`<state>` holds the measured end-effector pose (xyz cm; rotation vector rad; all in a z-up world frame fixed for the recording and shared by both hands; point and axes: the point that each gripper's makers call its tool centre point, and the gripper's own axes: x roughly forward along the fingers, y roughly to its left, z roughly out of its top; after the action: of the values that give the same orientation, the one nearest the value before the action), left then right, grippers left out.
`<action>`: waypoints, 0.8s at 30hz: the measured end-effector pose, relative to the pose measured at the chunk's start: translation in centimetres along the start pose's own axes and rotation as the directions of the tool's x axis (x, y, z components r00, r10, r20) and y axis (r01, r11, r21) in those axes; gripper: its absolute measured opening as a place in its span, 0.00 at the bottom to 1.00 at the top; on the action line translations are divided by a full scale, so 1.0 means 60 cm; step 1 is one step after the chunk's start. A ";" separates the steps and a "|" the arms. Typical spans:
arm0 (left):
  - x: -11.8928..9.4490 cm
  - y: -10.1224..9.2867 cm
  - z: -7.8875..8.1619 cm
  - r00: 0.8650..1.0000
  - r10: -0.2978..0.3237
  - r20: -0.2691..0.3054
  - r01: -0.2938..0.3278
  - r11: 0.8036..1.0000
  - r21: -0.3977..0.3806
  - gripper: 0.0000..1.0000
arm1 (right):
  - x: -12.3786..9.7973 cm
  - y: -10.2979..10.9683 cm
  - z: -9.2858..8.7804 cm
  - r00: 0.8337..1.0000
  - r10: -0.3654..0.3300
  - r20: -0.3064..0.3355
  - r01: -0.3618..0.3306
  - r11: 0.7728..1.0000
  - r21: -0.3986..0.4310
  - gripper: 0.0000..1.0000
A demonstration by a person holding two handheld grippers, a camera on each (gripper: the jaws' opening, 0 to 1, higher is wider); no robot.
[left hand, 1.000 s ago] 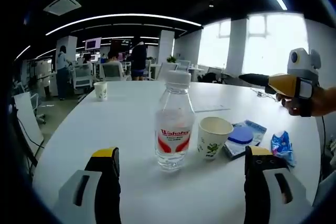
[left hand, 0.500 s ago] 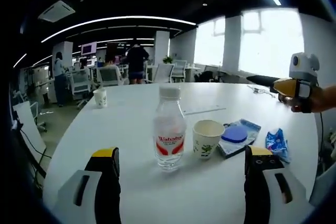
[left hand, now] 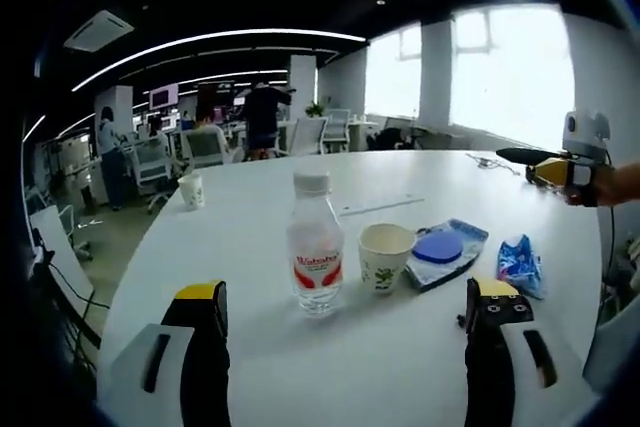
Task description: Arrange the tabletop items into an orderly group along one side of the table until the central work area is clear of visible clutter.
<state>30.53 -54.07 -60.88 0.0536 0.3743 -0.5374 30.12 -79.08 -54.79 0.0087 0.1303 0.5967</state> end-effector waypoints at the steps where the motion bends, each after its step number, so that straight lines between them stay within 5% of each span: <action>1: -0.001 -0.003 -0.001 1.000 -0.001 -0.003 0.001 1.000 0.001 0.99 | -0.009 -0.007 -0.002 1.000 -0.010 -0.001 0.010 1.000 0.002 0.96; 13: 0.001 -0.041 0.010 1.000 -0.020 -0.003 0.020 1.000 0.004 0.99 | -0.050 -0.044 0.007 0.999 -0.051 0.009 0.051 0.999 0.002 0.94; 24: 0.005 -0.101 0.007 0.998 -0.055 -0.010 0.055 0.998 0.005 0.98 | -0.090 -0.068 -0.015 0.997 -0.071 -0.018 0.071 0.997 0.003 0.91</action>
<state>27.82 -59.51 -60.32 0.0516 0.3845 -0.5927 27.89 -85.51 -55.20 0.0019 0.1480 0.5257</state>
